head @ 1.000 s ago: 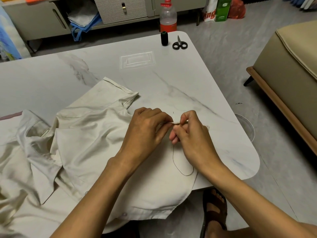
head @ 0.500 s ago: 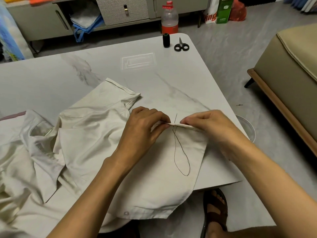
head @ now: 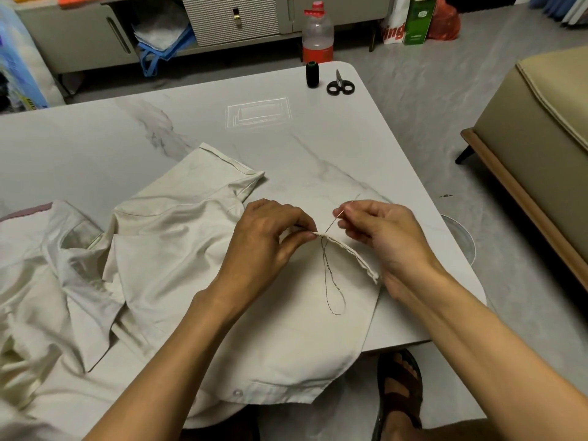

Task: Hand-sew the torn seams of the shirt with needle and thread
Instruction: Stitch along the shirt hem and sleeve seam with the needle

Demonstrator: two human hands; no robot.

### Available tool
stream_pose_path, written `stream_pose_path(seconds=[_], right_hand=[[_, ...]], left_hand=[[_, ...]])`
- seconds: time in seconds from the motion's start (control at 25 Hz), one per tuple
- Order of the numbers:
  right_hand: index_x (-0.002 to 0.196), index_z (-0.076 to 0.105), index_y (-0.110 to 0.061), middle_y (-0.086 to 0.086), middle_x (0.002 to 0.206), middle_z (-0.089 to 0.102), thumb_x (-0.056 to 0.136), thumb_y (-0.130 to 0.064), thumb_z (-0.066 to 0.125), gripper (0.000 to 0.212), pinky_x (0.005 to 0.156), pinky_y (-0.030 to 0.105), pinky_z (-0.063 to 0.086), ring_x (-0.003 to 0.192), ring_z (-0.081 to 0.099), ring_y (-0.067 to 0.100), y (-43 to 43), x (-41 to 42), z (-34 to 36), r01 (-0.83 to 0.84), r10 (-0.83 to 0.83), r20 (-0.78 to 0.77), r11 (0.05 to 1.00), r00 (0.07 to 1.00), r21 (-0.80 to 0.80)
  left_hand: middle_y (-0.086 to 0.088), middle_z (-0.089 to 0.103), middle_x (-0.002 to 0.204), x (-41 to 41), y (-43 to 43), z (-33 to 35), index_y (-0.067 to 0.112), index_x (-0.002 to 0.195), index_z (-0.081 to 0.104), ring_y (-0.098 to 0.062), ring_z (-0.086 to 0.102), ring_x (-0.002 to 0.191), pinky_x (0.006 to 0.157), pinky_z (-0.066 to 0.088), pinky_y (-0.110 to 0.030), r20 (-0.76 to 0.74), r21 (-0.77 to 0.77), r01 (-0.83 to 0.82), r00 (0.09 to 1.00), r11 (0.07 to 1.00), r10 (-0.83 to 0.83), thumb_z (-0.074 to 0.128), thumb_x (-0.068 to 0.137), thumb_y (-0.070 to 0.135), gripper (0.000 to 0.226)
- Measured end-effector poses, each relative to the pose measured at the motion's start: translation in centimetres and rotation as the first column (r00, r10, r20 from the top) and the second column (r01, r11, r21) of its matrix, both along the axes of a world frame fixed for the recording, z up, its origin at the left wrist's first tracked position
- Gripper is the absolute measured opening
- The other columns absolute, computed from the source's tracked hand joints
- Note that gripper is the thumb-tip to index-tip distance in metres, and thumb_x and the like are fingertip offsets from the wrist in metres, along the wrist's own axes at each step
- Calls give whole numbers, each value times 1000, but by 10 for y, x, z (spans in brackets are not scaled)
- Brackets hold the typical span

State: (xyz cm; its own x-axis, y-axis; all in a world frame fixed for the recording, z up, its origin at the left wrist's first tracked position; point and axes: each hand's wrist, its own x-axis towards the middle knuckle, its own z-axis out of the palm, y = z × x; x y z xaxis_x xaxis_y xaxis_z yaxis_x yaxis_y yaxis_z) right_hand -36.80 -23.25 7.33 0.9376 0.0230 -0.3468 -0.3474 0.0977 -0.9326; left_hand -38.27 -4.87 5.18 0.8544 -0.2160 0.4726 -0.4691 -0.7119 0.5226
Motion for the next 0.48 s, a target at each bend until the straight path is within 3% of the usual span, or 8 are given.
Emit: stream_pose_path(seconds=[0.16, 0.24, 0.48], right_hand=[[91, 57, -6, 8, 80, 74, 102, -10, 49, 14, 73, 29, 60, 76, 72, 18, -1, 4, 1, 131, -128, -31, 945, 991, 300], [95, 58, -5, 8, 76, 70, 101, -7, 50, 11, 71, 29, 60, 69, 70, 16, 2, 3, 0, 134, -132, -29, 936, 991, 324], [98, 67, -1, 5, 75, 69, 98, -1, 53, 14, 73, 25, 59, 67, 66, 12, 6, 0, -4, 84, -93, 14, 951, 996, 298]], left_hand=[[15, 67, 78, -3, 4, 0, 20, 84, 73, -11, 50, 82, 83, 34, -20, -34, 6, -18, 999, 1000, 18, 72, 84, 28, 8], [16, 66, 79, -4, 4, 0, 22, 84, 73, -11, 46, 81, 78, 34, -23, -45, 14, -18, 999, 1000, 19, 72, 85, 30, 9], [13, 64, 76, -5, 5, 2, 17, 84, 73, -1, 48, 63, 62, 31, -10, -85, -37, 30, 996, 999, -33, 74, 86, 23, 6]])
